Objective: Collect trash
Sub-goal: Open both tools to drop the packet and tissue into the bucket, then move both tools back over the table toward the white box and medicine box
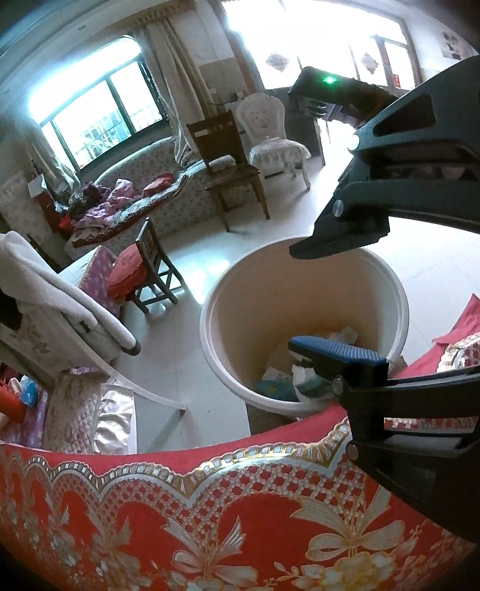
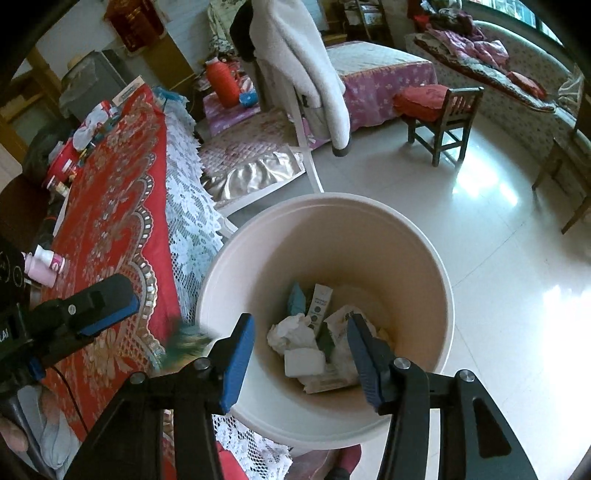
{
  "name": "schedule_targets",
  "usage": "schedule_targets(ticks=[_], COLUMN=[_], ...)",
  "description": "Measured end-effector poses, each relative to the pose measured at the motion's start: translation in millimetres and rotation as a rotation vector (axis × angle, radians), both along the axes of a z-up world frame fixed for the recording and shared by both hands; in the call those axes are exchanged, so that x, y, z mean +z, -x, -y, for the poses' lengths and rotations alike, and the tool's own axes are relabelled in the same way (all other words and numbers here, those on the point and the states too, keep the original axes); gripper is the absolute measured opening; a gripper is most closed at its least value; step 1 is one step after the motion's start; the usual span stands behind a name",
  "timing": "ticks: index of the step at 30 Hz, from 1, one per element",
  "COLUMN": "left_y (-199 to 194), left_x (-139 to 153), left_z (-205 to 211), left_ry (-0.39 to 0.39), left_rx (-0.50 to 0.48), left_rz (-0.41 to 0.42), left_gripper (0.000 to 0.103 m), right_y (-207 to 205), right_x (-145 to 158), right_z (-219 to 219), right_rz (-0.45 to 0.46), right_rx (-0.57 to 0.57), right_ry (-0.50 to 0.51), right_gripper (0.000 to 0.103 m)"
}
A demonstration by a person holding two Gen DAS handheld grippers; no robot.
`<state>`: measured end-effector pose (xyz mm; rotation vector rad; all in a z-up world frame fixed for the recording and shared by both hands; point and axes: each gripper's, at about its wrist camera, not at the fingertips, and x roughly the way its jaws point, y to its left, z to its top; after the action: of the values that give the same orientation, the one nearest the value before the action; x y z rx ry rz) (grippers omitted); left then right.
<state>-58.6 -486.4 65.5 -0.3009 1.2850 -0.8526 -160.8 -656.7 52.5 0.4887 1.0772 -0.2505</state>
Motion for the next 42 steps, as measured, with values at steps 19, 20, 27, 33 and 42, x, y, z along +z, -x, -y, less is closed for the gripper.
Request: schedule_targets(ticks=[19, 20, 27, 33, 42], left_y=[11, 10, 10, 8, 1], left_x=[18, 19, 25, 27, 26], left_z=[-46, -49, -86, -123, -187], left_ry=[-0.121, -0.127, -0.182, -0.233, -0.286], left_rx=[0.064, 0.072, 0.137, 0.206, 0.317], left_rz=[0.158, 0.165, 0.219, 0.242, 0.247], left_gripper=[0.042, 0.042, 0.042, 0.042, 0.042], right_y=[-12, -14, -28, -46, -73], right_x=[1, 2, 9, 15, 15], right_z=[-29, -32, -59, -90, -151], right_rz=[-0.009, -0.008, 0.007, 0.027, 0.027], right_rx=[0.066, 0.071, 0.128, 0.194, 0.314], right_ry=[0.021, 0.022, 0.028, 0.030, 0.031], right_gripper=[0.051, 0.051, 0.052, 0.060, 0.060])
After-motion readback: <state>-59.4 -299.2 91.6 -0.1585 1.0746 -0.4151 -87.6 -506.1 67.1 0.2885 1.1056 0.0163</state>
